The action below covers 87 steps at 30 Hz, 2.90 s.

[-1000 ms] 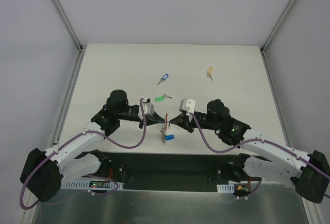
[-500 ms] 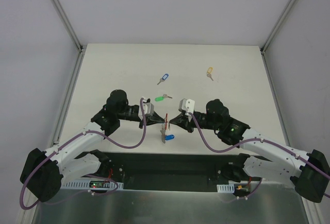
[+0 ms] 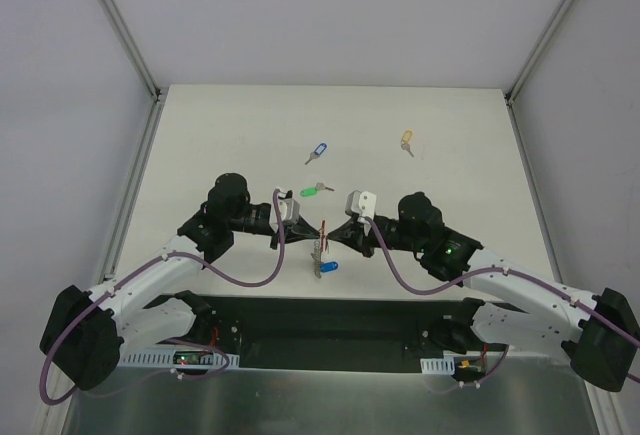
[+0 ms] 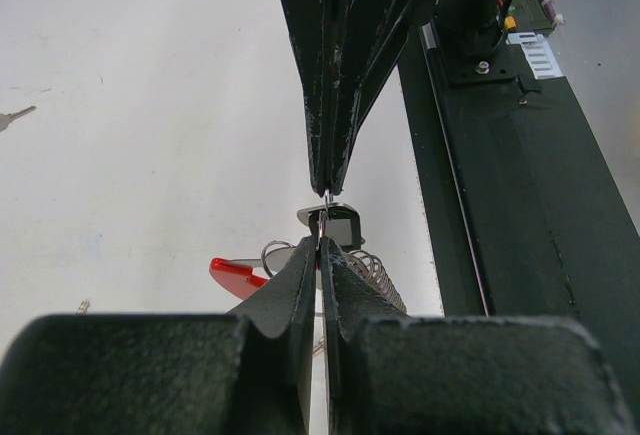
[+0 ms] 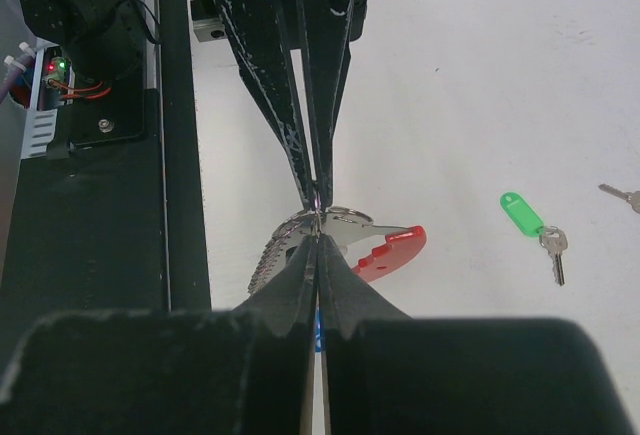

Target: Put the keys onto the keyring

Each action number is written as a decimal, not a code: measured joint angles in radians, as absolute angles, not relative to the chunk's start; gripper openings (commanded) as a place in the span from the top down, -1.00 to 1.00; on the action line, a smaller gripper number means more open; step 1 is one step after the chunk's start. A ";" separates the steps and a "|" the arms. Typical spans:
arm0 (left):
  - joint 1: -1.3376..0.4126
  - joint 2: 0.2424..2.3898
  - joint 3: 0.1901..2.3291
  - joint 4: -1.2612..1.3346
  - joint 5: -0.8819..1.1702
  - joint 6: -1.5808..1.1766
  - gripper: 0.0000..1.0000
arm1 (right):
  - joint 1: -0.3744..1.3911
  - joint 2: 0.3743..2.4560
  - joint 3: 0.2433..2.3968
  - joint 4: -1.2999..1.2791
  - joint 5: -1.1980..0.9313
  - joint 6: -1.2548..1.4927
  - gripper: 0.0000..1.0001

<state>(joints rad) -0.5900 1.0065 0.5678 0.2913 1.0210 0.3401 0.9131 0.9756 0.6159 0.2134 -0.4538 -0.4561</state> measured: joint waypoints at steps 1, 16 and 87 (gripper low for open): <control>-0.590 1.008 0.569 0.291 1.021 0.340 1.00 | 0.913 0.976 0.616 0.215 -0.453 -0.455 0.97; -0.590 1.010 0.570 0.291 1.017 0.333 1.00 | 0.913 0.948 0.605 0.219 -0.452 -0.450 0.98; -0.590 1.028 0.584 0.285 1.039 0.329 1.00 | 0.909 0.956 0.594 0.220 -0.449 -0.450 0.97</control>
<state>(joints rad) -0.5896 1.0283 0.5842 0.2848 1.0389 0.3290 0.9092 0.9558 0.5941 0.2195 -0.4492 -0.4496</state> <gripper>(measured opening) 0.008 0.013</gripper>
